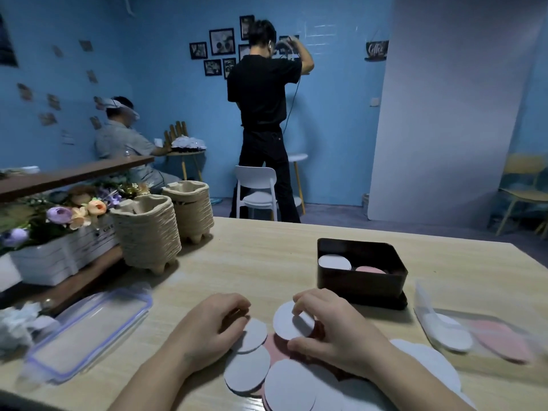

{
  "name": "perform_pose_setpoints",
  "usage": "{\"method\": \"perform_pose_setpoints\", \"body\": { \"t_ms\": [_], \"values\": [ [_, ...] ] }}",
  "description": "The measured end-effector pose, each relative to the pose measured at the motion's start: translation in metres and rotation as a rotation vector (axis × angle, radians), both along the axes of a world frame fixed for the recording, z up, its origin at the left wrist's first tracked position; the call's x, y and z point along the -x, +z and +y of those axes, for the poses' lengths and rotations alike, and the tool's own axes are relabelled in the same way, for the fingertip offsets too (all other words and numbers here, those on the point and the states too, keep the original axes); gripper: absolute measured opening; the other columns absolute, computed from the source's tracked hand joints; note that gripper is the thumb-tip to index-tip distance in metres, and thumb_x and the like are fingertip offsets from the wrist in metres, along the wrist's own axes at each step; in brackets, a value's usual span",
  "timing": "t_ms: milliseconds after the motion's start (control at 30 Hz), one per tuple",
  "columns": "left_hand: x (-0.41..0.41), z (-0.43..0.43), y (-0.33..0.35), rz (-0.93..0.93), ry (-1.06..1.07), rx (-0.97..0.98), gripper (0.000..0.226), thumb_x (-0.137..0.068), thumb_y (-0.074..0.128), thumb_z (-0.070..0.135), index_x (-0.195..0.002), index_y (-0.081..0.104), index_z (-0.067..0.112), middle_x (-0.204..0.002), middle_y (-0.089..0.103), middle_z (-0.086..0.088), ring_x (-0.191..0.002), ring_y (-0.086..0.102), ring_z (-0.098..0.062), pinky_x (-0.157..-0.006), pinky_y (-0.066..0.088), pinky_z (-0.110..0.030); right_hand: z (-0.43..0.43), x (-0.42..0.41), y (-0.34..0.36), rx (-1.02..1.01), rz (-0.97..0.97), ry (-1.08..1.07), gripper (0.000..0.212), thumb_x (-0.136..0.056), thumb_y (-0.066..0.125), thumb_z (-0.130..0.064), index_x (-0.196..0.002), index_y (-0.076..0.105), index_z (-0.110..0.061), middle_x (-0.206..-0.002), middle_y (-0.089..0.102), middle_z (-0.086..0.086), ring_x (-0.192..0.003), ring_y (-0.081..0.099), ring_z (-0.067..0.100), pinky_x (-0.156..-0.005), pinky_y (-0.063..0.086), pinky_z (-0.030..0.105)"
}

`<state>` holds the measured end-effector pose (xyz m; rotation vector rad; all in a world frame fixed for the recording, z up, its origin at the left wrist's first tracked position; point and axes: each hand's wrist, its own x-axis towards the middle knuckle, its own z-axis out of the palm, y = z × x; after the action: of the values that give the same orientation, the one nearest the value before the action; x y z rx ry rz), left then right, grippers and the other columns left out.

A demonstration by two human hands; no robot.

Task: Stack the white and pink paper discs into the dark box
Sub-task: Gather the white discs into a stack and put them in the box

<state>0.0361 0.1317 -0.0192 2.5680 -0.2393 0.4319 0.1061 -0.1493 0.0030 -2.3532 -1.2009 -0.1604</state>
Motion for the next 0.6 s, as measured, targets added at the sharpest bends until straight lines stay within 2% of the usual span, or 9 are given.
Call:
{"method": "perform_pose_setpoints", "body": {
  "t_ms": [133,233,433,600],
  "values": [
    [0.009,-0.005,0.002,-0.009,0.078,0.044,0.016,-0.09,0.058,0.037,-0.104,0.065,0.034,-0.099,0.067,0.025,-0.098,0.061,0.002,-0.088,0.052,-0.031,0.022,0.002,0.014,0.064,-0.017,0.072,0.047,-0.083,0.067,-0.065,-0.117,0.051,-0.036,-0.125,0.054,-0.015,-0.117,0.047,0.007,-0.098,0.046,0.029],
    [0.013,-0.009,0.006,0.011,0.118,0.06,0.02,-0.087,0.058,0.037,-0.104,0.067,0.033,-0.1,0.067,0.024,-0.098,0.06,0.003,-0.089,0.052,-0.031,0.029,0.001,0.015,0.046,0.006,0.091,0.048,-0.085,0.067,-0.063,-0.121,0.051,-0.036,-0.126,0.054,-0.013,-0.119,0.047,0.008,-0.099,0.047,0.031],
    [0.025,-0.006,0.006,0.149,0.056,0.046,0.052,-0.077,0.066,0.043,-0.128,0.061,0.036,-0.122,0.061,0.022,-0.116,0.052,0.007,-0.101,0.045,-0.023,0.005,-0.005,-0.002,0.04,-0.014,0.089,0.054,-0.084,0.062,-0.068,-0.128,0.049,-0.039,-0.131,0.05,-0.023,-0.125,0.043,0.0,-0.103,0.044,0.027],
    [0.024,-0.004,0.009,0.193,0.025,0.077,0.069,-0.063,0.058,0.036,-0.133,0.059,0.036,-0.129,0.057,0.023,-0.124,0.051,0.005,-0.107,0.044,-0.026,0.003,-0.01,0.003,-0.03,-0.005,0.086,0.056,-0.084,0.066,-0.064,-0.13,0.052,-0.038,-0.129,0.053,-0.022,-0.123,0.045,-0.002,-0.105,0.043,0.026]
  ]
}}
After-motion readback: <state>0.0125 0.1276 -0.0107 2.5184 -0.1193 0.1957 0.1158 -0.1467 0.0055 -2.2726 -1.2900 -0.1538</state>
